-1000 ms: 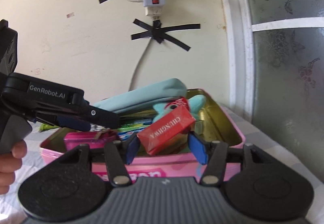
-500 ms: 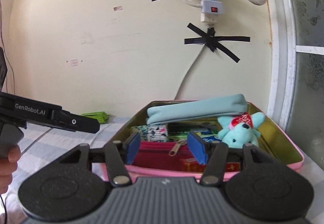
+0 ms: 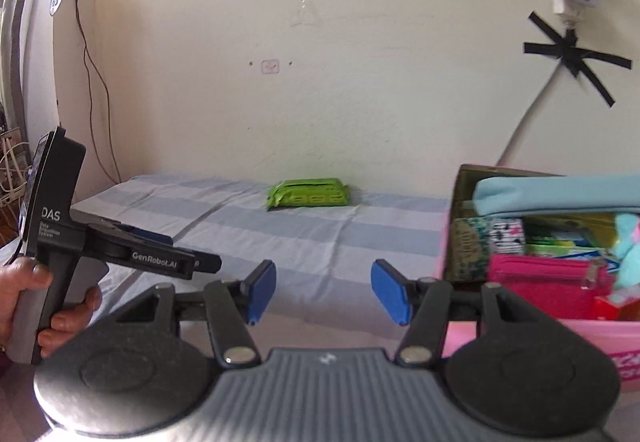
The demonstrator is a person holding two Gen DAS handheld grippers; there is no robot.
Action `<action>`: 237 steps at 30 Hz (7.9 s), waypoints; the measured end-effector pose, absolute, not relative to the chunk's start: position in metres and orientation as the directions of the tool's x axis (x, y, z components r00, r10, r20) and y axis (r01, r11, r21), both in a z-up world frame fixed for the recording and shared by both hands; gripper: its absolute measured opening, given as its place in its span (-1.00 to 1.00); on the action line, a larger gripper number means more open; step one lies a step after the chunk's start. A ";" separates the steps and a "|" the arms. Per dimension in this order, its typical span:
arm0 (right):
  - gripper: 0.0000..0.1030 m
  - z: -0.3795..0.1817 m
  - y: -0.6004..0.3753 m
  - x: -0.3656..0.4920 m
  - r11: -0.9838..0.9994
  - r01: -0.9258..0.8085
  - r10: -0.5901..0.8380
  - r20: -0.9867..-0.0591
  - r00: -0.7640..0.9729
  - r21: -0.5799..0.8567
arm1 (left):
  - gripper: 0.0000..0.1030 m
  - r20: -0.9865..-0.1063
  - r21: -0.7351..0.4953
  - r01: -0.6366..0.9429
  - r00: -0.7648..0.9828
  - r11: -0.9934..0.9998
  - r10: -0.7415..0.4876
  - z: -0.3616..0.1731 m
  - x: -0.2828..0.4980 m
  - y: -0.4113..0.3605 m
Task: Organize objects
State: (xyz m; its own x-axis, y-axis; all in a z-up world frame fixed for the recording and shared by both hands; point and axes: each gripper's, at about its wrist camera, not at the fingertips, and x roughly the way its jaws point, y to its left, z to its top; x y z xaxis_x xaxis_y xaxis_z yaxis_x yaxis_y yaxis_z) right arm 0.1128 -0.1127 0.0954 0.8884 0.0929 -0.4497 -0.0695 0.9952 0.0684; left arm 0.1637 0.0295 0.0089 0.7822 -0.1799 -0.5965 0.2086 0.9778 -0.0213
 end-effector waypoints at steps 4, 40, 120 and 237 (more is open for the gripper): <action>0.30 0.080 -0.094 0.161 0.987 -0.075 0.139 -0.506 0.851 0.144 | 0.61 -0.608 -0.088 0.074 0.786 0.993 -0.112 -0.001 0.177 0.063; 0.88 0.021 -0.068 0.309 0.993 -0.094 0.114 -0.655 0.747 0.066 | 0.86 -0.599 -0.259 0.037 0.778 0.965 -0.190 0.003 0.189 0.094; 0.04 0.068 -0.374 0.235 0.973 0.117 0.065 -0.725 0.686 0.198 | 0.78 -0.696 -0.450 0.437 0.375 0.779 -0.612 0.040 0.300 -0.302; 1.00 0.074 -0.181 -0.175 0.878 0.268 -0.191 -0.222 0.956 0.397 | 1.00 -0.433 0.199 0.223 0.894 0.954 -0.118 0.070 -0.094 -0.148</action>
State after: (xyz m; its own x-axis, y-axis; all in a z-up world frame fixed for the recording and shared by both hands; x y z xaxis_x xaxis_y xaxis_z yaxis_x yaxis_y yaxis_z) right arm -0.1748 -0.1810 0.0739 0.9561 -0.1914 -0.2217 0.2679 0.8777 0.3974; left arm -0.0942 -0.1480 0.0697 0.8937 -0.1183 -0.4328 0.2228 0.9543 0.1994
